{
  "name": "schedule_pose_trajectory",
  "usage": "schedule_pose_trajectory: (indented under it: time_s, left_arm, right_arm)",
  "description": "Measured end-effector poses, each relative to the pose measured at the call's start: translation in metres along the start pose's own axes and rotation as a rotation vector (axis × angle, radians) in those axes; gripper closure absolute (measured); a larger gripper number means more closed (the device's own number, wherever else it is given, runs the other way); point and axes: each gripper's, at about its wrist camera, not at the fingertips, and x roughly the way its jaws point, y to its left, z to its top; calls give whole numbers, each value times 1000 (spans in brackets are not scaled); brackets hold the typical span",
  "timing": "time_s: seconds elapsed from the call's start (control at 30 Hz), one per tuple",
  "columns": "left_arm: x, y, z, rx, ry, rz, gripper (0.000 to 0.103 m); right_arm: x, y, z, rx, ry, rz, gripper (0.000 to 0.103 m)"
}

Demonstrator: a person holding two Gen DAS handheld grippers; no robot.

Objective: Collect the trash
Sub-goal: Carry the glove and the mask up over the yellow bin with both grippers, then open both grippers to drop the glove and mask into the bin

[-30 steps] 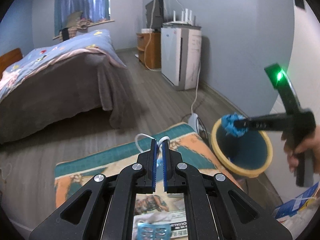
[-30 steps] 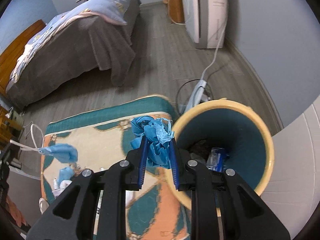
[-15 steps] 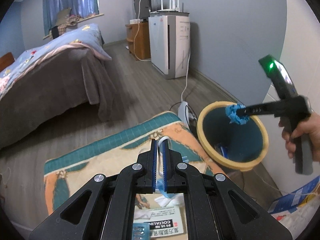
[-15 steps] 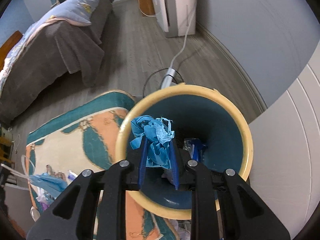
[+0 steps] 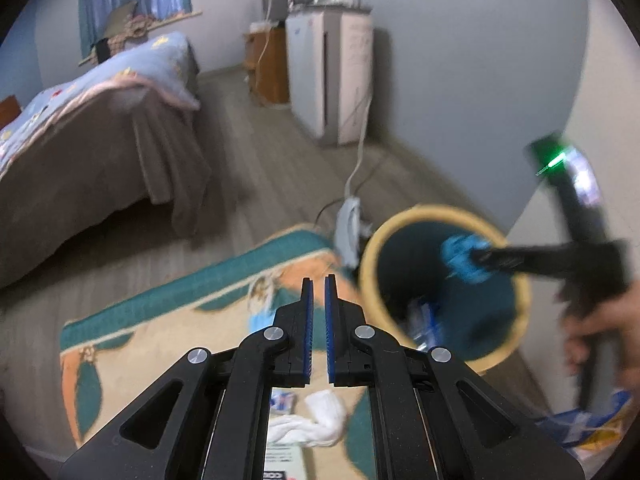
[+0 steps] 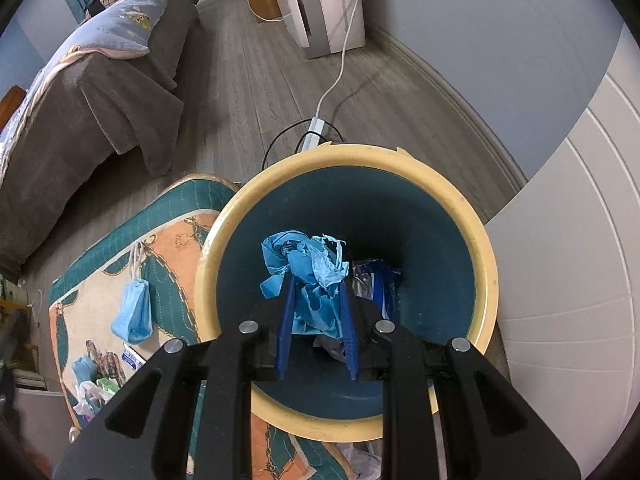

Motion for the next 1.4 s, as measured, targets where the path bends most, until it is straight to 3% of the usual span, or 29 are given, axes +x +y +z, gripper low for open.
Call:
schedule_pose_trajectory:
  time_s: [0.1,0.17,0.23,0.37,0.5,0.57,0.6,0.63,0.73,0.83,1.0,1.3,1.4]
  left_arm:
    - [38,15,-16,-43,114,22,89]
    - [60,24,-28,-71,174,41,80]
    - [72,28,-35,-84,201,54,44]
    - [94,33,-39,-108,242,60,33]
    - [119,37,-43,-117,320,95,32]
    - [127,41,-48,-133,360,97,38]
    - [129,42,-49,-137,372,95,52]
    - [129,44,-51,-138,379,88,59]
    - [121,44,-53,-115,341,84,72]
    - [95,39,-42,-104,216,83,74]
    - [58,1,-17,-8,45,-16,74]
    - [52,-57,-7,46,70,-194,73]
    - [50,-68,-8,80,51,-219,68]
  right_arm:
    - [2,0,2,2,5,18,82]
    - [5,4,2,-9,11,19,82]
    - [6,7,1,-14,17,23,82]
    - [10,11,2,-22,25,20,82]
    - [13,14,2,-32,33,16,82]
    - [14,15,3,-32,35,15,82]
    - [14,15,3,-34,34,15,82]
    - [14,15,3,-35,34,12,82]
    - [17,14,3,-27,39,8,82]
    - [18,9,3,-7,39,1,82]
    - [16,-4,6,41,24,-18,82]
    - [6,-26,7,123,-31,-74,81]
    - [1,-31,7,141,-50,-80,77]
